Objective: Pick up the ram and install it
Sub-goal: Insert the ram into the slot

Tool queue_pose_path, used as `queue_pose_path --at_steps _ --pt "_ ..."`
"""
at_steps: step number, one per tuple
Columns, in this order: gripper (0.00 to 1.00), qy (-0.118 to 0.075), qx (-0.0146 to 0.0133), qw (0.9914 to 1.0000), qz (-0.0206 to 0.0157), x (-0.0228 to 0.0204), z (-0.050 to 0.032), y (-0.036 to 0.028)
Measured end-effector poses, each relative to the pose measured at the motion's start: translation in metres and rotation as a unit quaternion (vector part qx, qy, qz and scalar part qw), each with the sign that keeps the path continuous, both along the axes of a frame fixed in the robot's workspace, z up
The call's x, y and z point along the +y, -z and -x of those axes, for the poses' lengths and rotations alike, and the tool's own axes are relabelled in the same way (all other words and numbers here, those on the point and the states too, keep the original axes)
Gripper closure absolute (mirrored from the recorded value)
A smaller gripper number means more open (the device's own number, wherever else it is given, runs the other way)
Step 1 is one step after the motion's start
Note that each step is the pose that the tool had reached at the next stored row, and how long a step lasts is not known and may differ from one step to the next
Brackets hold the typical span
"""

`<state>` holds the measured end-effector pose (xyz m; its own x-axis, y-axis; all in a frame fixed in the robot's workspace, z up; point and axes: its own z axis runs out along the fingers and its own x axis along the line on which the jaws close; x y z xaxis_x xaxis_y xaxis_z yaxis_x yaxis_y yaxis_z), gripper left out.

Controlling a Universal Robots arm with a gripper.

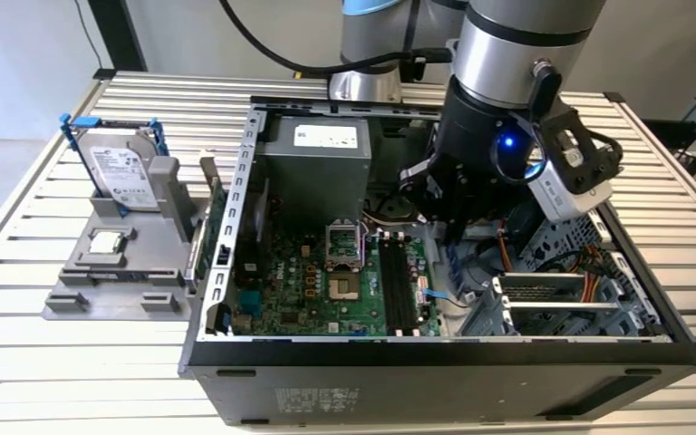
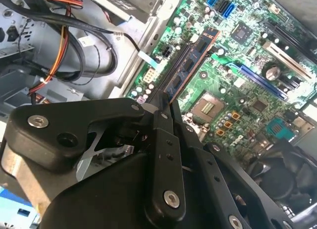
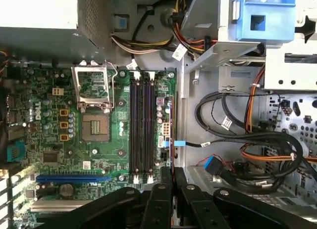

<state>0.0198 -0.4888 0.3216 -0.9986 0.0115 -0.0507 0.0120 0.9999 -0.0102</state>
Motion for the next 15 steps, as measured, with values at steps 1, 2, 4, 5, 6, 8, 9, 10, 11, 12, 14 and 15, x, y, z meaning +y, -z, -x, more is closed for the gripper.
queue_pose_path --at_steps 1,2,4,5,6,8,9,10,11,12,14,15 --pt "1.0 0.0 0.0 1.0 0.0001 0.0008 0.0001 0.0017" --pt "1.0 0.001 0.0 1.0 0.0 0.0016 0.0001 0.0036" --pt "1.0 0.003 0.0 1.0 0.0 0.0026 0.0003 0.0071" --pt "1.0 0.004 0.0001 0.99999 0.0001 0.0041 0.0004 0.0088" --pt "1.0 0.005 0.0001 0.99999 0.0001 0.0058 0.0003 0.0106" --pt "1.0 0.008 0.0001 0.99997 0.0 0.0095 0.0003 0.0144" --pt "1.0 0.009 0.0001 0.99996 0.0 0.0111 0.0003 0.0162" --pt "1.0 0.011 0.0001 0.99994 -0.0001 0.0127 0.0003 0.0181" --pt "1.0 0.011 0.0001 0.99994 0.0 0.014 0.0003 0.0198" --pt "1.0 0.012 0.0001 0.99993 0.0 0.0153 0.0004 0.0216" --pt "1.0 0.013 0.0001 0.99992 0.0001 0.018 0.0003 0.0253" --pt "1.0 0.013 0.0001 0.99991 -0.0001 0.0191 0.0003 0.0272"
